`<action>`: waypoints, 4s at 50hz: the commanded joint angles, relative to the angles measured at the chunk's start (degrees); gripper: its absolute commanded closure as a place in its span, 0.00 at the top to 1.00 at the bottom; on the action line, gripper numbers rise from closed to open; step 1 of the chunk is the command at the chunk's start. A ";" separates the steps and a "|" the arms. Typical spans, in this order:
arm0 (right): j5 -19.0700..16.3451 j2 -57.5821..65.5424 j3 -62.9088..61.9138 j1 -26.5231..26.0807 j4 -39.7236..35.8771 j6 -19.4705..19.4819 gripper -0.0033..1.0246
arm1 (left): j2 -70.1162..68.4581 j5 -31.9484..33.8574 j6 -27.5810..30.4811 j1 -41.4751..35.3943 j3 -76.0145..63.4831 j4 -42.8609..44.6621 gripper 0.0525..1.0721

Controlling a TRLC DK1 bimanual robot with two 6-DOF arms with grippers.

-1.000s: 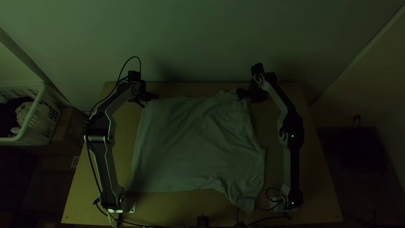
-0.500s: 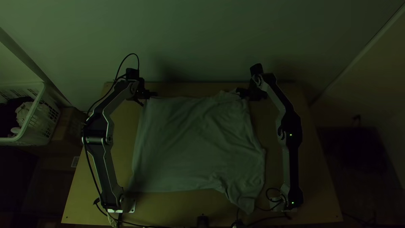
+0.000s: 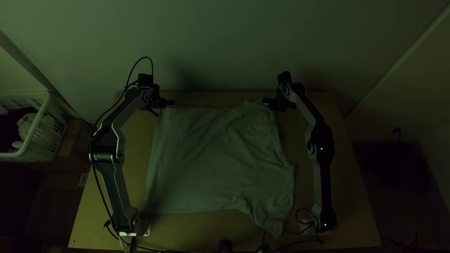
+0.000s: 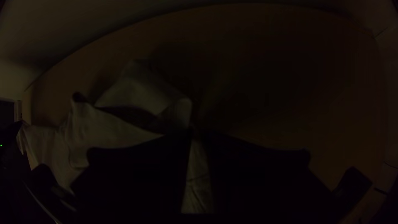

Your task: Fold the t-shirt

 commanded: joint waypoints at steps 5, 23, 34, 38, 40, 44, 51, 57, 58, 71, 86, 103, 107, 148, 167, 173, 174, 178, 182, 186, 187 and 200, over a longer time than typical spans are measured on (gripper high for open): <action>0.32 -0.01 -0.05 0.25 -0.91 -0.97 0.03 | -2.73 0.23 -1.40 0.20 1.65 -0.94 0.03; 1.29 -2.91 -0.31 0.34 -3.90 -0.89 0.03 | -4.84 0.23 -2.01 0.90 1.83 -1.02 0.02; 1.81 -6.77 -1.81 0.34 -4.43 -0.89 0.03 | -5.54 0.32 -2.45 0.90 1.74 -1.02 0.03; 1.90 -8.09 -1.98 0.25 -5.22 -0.97 0.03 | -6.15 0.23 -2.36 0.90 0.86 -1.02 0.03; 1.90 -8.71 -2.16 0.25 -5.49 -0.97 0.03 | -6.59 0.23 -2.45 0.90 0.25 -1.02 0.02; 1.90 -10.20 -3.04 0.07 -5.66 -1.06 0.03 | -7.21 0.32 -2.63 0.81 -0.98 -1.02 0.03; 1.90 -12.49 -4.36 -0.28 -6.45 -1.33 0.03 | -8.18 0.23 -3.24 1.25 -3.18 -0.76 0.03; 2.17 -14.07 -6.64 -0.19 -6.45 -1.85 0.03 | -9.67 0.32 -3.42 2.04 -5.55 -0.32 0.02; 2.43 -14.25 -6.99 -0.19 -6.45 -1.85 0.03 | -9.93 0.49 -3.42 2.22 -6.08 -0.14 0.02; 3.40 -17.67 -12.53 0.07 -6.36 -2.56 0.03 | -15.21 2.07 -3.24 3.54 -13.11 1.52 0.02; 3.48 -24.88 -21.05 0.16 -4.43 -3.17 0.03 | -21.10 2.16 -2.98 3.63 -22.61 4.78 0.03; 3.48 -31.30 -30.99 0.78 -1.97 -3.44 0.03 | -26.02 2.16 -3.24 3.54 -29.90 6.36 0.02; 3.48 -33.05 -34.33 1.22 -0.30 -3.44 0.03 | -27.51 2.16 -3.16 3.89 -31.75 6.45 0.03; 3.48 -46.15 -56.56 2.09 6.73 -3.17 0.03 | -41.66 2.16 -2.19 4.15 -51.70 9.96 0.03; 3.84 -47.56 -65.97 2.45 12.00 -2.91 0.03 | -43.42 2.16 0.10 5.03 -59.08 13.39 0.02; 3.84 -47.56 -68.60 2.53 13.67 -2.91 0.03 | -42.89 2.16 0.36 5.38 -61.19 15.15 0.02; 3.84 -47.56 -68.95 2.62 13.94 -2.91 0.03 | -42.80 2.16 0.36 5.56 -61.45 15.32 0.02; 3.84 -47.56 -70.01 2.88 14.20 -2.91 0.03 | -42.54 2.16 0.71 6.00 -62.42 16.29 0.02; 3.84 -47.47 -71.06 3.06 15.34 -2.91 0.03 | -41.75 2.16 1.06 6.61 -63.04 17.52 0.02; 3.84 -47.47 -71.77 3.50 16.05 -2.91 0.03 | -40.43 2.16 1.59 7.49 -63.21 18.49 0.02; 3.84 -47.47 -71.94 3.68 16.22 -2.91 0.03 | -40.08 2.16 1.59 7.67 -63.21 18.75 0.02; 10.43 -47.82 -72.03 5.79 17.45 -3.26 0.04 | -37.88 3.22 4.05 9.34 -63.39 21.92 0.55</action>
